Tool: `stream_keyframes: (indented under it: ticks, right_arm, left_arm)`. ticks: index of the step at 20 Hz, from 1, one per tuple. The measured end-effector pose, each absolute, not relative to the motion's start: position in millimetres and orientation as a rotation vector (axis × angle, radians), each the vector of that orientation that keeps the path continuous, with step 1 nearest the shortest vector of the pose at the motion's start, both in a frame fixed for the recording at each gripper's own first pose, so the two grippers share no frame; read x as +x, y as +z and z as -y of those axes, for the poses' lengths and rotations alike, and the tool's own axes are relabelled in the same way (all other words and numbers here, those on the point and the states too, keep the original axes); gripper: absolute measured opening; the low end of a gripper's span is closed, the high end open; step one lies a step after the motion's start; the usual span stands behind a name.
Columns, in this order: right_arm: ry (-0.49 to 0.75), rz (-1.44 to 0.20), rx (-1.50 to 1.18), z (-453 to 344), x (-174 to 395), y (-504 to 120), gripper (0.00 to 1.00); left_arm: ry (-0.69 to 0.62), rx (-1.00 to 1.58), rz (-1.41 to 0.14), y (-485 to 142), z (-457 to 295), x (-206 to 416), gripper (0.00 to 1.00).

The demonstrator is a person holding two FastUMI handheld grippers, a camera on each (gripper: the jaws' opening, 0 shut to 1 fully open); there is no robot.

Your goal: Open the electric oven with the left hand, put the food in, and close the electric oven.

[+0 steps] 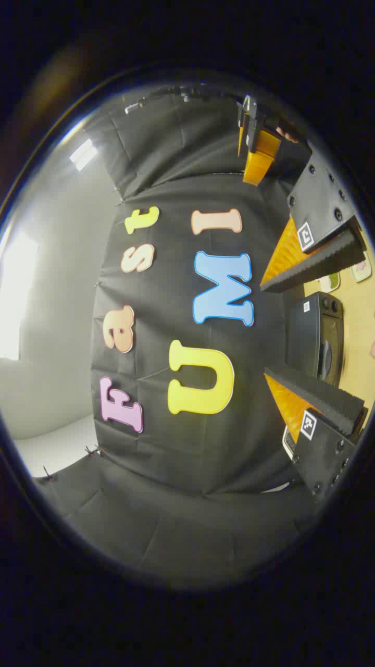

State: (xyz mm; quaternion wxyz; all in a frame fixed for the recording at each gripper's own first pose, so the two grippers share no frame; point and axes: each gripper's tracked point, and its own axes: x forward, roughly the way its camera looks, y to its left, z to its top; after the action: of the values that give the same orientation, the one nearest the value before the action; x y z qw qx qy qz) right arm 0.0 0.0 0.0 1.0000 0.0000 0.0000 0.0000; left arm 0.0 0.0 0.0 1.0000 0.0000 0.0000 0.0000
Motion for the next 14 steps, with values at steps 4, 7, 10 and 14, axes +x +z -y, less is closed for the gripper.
stream_keyframes:
  ticks: [4, 7, 10, 14]
  right_arm:
    - [-0.001, 0.004, 0.0, -1, 0, 2, 0.97]
    - [0.001, 0.002, -0.009, 1, -1, 0, 0.97]
    - [0.002, -0.005, -0.005, 4, -1, -3, 0.97]
    - [-0.001, -0.018, -0.017, 11, 3, -10, 0.97]
  left_arm:
    - [0.006, 0.023, 0.009, 2, -3, 0, 0.98]
    - [-0.012, 0.009, 0.002, -3, 2, 2, 0.98]
    - [-0.01, 0.014, -0.012, -10, 1, 3, 0.98]
    - [-0.004, 0.029, -0.017, -15, 0, 6, 0.98]
